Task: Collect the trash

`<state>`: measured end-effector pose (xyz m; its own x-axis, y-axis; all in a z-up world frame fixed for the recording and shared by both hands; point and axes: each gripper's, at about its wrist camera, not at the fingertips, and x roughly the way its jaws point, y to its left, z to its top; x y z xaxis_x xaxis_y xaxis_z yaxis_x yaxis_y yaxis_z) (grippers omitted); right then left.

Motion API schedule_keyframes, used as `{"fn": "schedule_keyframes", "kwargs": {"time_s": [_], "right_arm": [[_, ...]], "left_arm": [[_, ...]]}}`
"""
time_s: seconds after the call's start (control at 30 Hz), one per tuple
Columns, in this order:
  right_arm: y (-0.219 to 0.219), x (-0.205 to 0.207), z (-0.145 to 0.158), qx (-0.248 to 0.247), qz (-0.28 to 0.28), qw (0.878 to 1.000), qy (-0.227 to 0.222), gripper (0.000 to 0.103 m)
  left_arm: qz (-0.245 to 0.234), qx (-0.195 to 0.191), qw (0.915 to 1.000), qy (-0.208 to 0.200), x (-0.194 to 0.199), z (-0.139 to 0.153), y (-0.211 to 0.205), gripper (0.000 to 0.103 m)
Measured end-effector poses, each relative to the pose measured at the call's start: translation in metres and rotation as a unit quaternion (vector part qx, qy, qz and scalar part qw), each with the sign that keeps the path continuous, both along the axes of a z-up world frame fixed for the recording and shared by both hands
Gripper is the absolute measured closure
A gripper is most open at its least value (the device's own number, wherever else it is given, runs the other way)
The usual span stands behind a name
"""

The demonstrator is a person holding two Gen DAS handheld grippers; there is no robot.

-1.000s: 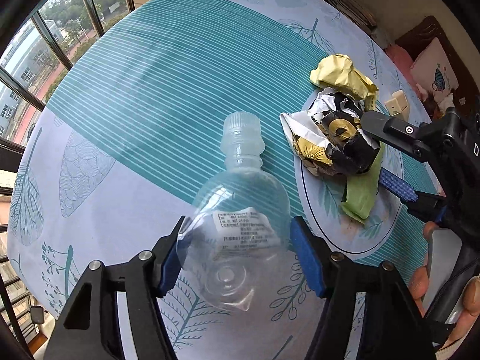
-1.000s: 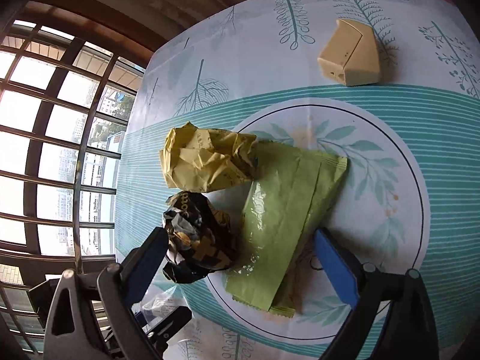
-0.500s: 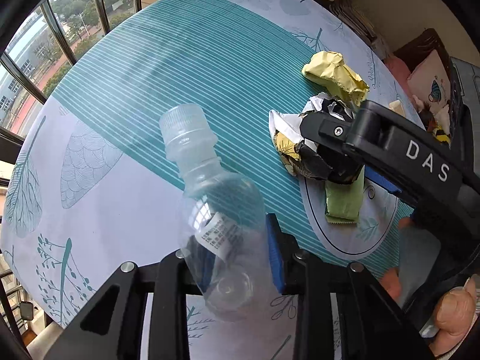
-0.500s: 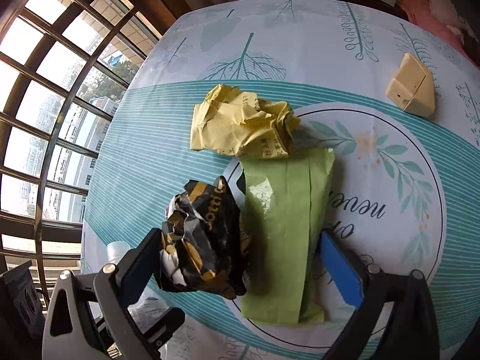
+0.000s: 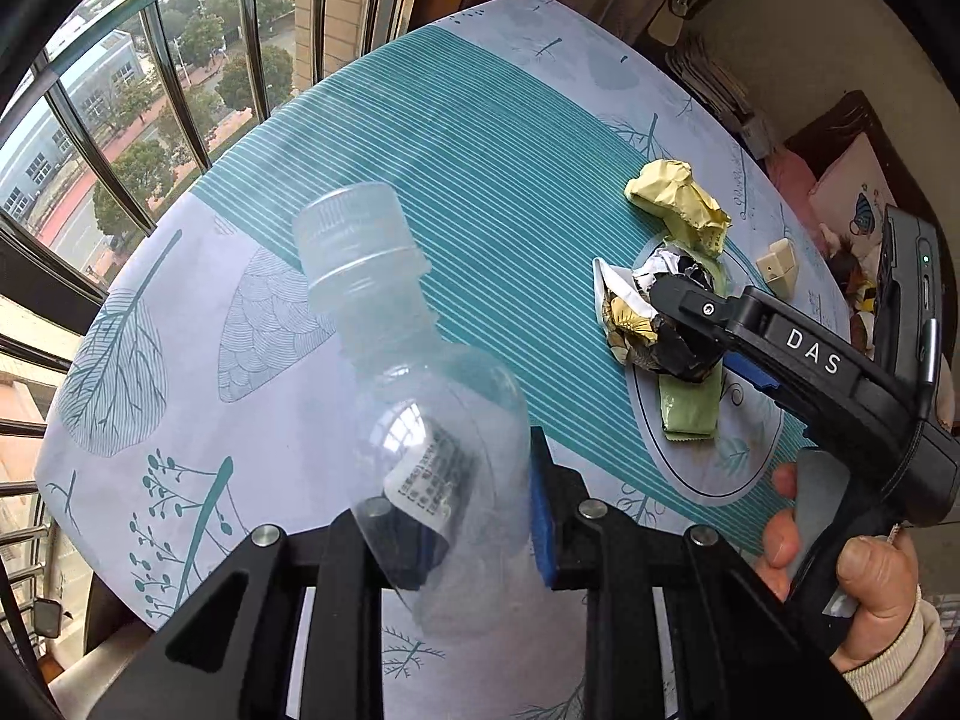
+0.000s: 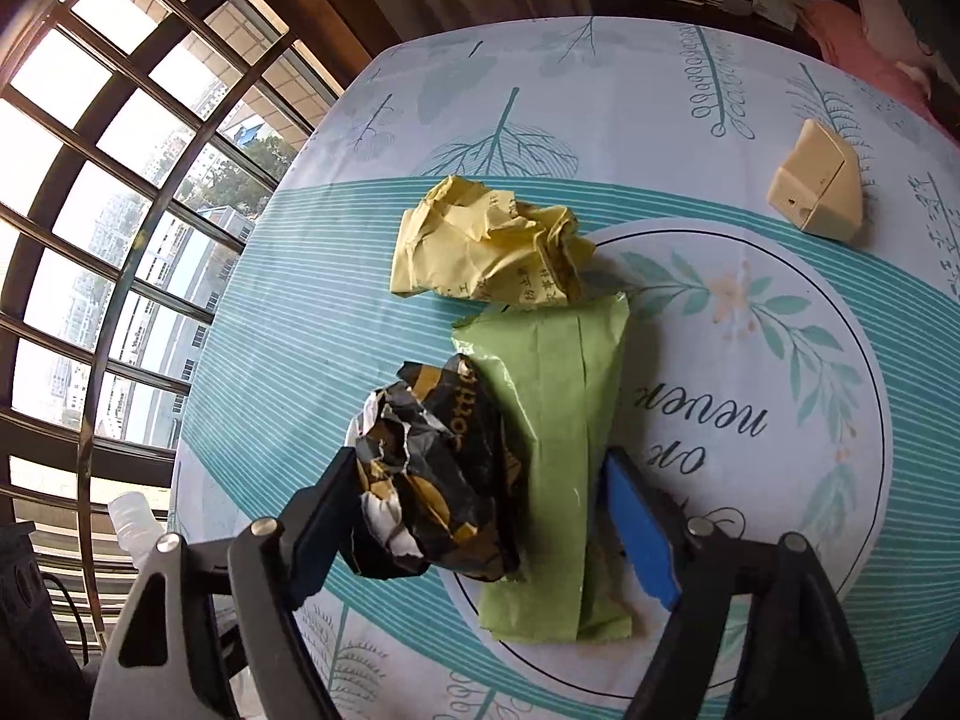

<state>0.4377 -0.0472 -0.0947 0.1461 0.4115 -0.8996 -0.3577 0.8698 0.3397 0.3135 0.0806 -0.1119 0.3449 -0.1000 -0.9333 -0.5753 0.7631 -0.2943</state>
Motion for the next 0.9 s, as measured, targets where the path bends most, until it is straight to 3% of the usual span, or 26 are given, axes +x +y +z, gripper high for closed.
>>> {"fn": "schedule_keyframes", "kwargs": {"time_s": [0.27,0.33,0.37,0.43,0.7,0.9], "right_arm": [[-0.007,-0.011,0.01,0.05,0.023,0.998,-0.022,0.051],[-0.007,-0.015,0.016,0.062,0.031,0.997,-0.032,0.065],[-0.008,-0.017,0.018,0.064,0.034,0.997,-0.035,0.067],[-0.009,-0.019,0.021,0.065,0.04,0.996,-0.037,0.087],[-0.017,-0.024,0.025,0.066,0.037,0.997,-0.032,0.093],[-0.004,-0.038,0.03,0.054,0.065,0.995,-0.047,0.097]], "left_arm": [[0.008,0.0,0.9999,-0.009,-0.016,0.006,0.004,0.08],[0.007,0.002,0.9999,-0.012,-0.014,0.006,0.003,0.08],[0.006,0.002,0.9999,-0.014,-0.015,0.008,0.003,0.08],[0.003,0.004,0.9999,-0.016,-0.014,0.009,0.003,0.08],[-0.015,0.008,0.9997,-0.019,-0.016,0.015,0.002,0.08],[-0.024,0.013,0.9994,-0.019,-0.019,0.014,0.003,0.08]]}}
